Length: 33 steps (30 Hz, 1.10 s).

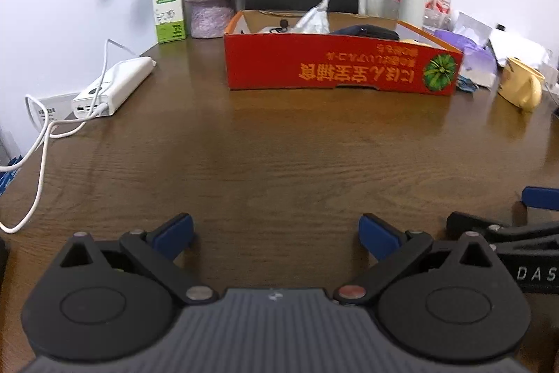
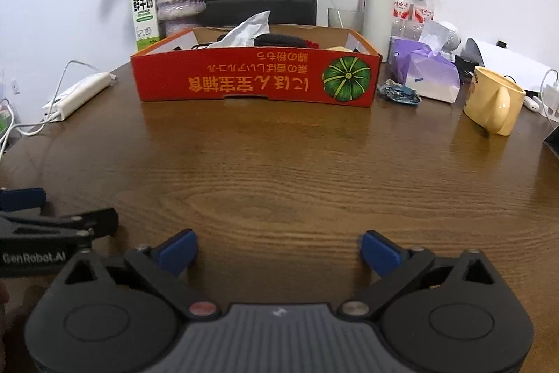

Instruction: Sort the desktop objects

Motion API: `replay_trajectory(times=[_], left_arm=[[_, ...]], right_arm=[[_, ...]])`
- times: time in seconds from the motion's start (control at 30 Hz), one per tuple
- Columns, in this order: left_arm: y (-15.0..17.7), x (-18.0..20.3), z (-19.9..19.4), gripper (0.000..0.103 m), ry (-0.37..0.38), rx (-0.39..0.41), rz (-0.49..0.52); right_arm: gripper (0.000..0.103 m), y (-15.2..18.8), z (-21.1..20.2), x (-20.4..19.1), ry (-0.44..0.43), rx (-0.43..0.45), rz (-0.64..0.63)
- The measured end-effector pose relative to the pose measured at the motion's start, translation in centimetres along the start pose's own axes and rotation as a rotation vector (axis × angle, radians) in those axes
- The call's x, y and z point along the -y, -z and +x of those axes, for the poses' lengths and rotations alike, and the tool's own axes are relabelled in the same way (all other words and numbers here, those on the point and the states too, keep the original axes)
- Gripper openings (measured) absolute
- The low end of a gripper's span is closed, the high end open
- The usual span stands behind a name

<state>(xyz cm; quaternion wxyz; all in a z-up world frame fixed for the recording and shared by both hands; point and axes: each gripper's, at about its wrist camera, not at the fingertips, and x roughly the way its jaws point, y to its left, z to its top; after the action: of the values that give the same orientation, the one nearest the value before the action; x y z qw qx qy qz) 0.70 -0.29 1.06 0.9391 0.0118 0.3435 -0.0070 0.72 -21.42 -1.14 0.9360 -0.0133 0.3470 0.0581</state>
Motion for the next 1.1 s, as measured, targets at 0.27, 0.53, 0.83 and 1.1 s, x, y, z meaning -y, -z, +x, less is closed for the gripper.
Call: replay_trajectory(times=[0.27, 0.53, 0.83, 1.1], left_arm=[[-0.48, -0.08, 0.64, 0.103, 0.016, -0.002, 0.005], [-0.46, -0.02, 0.71, 0.103, 0.016, -0.002, 0.007], [-0.49, -0.04, 0.73, 0.103, 0.015, -0.002, 0.003], [-0.49, -0.03, 0.73, 0.103, 0.014, -0.002, 0.004]], right_arm=[[0.103, -0.27, 0.36, 0.16, 0.010, 0.009, 0.014], [0.103, -0.50, 0.57, 0.20, 0.008, 0.008, 0.011], [0.103, -0.57, 0.71, 0.26, 0.013, 0.008, 0.013], [0.103, -0.55, 0.70, 0.24, 0.015, 0.008, 0.015]])
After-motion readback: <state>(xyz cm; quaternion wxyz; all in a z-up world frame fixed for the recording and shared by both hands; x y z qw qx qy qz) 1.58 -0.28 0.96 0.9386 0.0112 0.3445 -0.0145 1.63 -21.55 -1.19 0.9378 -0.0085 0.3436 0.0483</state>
